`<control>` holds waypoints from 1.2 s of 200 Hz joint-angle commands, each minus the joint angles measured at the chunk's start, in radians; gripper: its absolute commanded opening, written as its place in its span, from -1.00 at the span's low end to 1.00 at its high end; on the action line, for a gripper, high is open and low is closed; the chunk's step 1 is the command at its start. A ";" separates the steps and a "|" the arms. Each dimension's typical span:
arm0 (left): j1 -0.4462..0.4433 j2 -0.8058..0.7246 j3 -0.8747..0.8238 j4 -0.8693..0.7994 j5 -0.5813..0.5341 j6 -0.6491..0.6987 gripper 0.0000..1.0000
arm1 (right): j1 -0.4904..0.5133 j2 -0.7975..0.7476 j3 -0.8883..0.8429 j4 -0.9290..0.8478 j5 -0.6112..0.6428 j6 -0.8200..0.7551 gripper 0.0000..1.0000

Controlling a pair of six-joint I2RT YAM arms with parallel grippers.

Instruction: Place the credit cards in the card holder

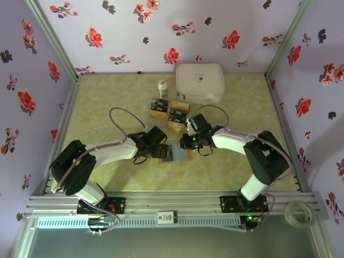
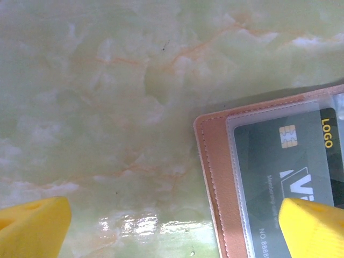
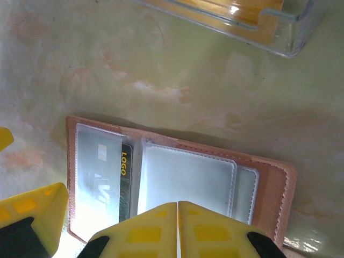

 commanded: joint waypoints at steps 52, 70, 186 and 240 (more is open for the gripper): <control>-0.011 -0.030 -0.007 0.001 -0.014 -0.015 0.99 | -0.006 0.032 -0.021 0.019 0.005 -0.028 -0.86; -0.014 -0.034 0.000 0.000 -0.012 -0.014 0.99 | -0.005 0.042 -0.028 0.030 0.003 -0.026 -0.86; -0.053 -0.010 0.043 0.021 -0.010 -0.006 0.99 | 0.014 0.063 -0.051 0.095 -0.029 0.015 -0.89; -0.075 0.014 0.052 0.043 -0.010 -0.009 0.99 | 0.033 0.078 -0.043 0.113 -0.039 0.031 -0.90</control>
